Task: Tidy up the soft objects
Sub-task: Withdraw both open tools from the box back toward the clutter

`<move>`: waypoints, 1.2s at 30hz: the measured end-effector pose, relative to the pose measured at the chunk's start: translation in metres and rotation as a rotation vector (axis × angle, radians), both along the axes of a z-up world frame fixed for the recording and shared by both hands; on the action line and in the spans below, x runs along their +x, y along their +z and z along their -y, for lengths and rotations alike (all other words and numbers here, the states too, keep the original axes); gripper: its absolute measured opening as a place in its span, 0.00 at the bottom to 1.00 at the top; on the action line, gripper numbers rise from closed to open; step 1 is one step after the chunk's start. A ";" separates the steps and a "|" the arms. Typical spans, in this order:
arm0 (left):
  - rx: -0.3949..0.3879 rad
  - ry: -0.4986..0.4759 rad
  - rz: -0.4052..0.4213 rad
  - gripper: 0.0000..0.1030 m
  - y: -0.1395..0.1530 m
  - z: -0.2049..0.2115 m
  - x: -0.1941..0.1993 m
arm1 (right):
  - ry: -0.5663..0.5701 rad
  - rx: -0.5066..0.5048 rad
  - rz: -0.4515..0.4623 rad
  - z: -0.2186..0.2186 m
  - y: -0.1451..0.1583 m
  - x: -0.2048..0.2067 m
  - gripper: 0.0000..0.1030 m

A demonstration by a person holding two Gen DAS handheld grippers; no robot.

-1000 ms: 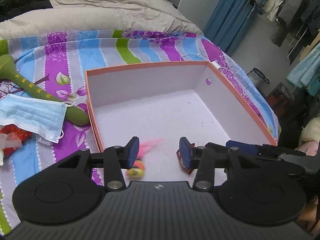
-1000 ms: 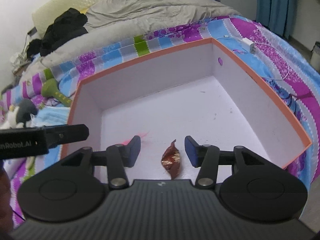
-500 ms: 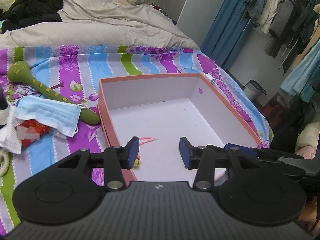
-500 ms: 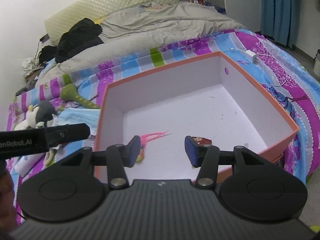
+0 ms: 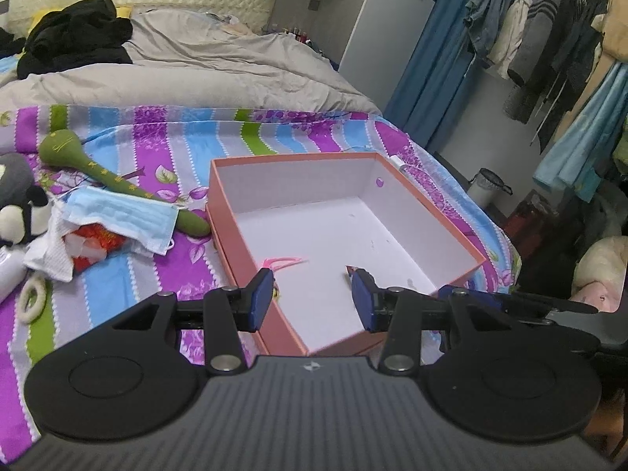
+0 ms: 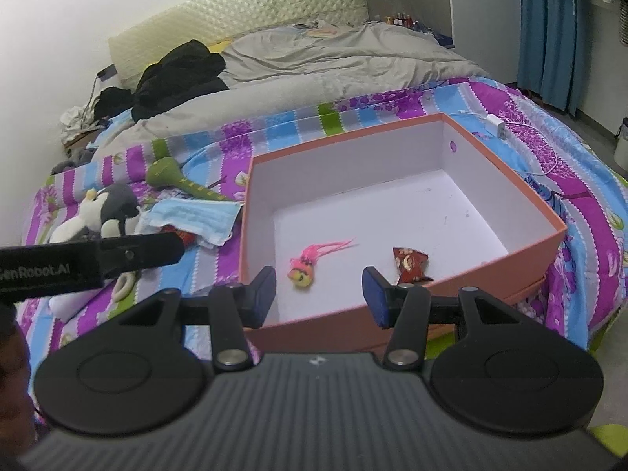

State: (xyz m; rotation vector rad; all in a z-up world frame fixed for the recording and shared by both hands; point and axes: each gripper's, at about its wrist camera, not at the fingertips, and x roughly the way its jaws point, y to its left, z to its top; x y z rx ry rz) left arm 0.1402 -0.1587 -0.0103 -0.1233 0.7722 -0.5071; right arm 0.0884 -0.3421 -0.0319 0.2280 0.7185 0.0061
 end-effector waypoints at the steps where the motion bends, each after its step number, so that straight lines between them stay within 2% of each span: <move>1: -0.003 0.002 0.003 0.49 0.001 -0.004 -0.005 | 0.003 -0.001 0.001 -0.002 0.001 -0.004 0.50; 10: -0.011 0.051 0.034 0.49 0.008 -0.041 -0.048 | 0.030 0.008 0.011 -0.031 0.002 -0.034 0.50; 24: -0.009 0.204 0.038 0.49 0.001 -0.098 -0.117 | 0.163 0.017 0.053 -0.074 -0.010 -0.070 0.50; 27: -0.006 0.234 0.028 0.49 -0.004 -0.106 -0.123 | 0.189 -0.014 0.047 -0.083 -0.017 -0.073 0.50; 36: 0.003 0.281 -0.002 0.49 -0.020 -0.127 -0.121 | 0.221 0.010 0.005 -0.096 -0.033 -0.063 0.50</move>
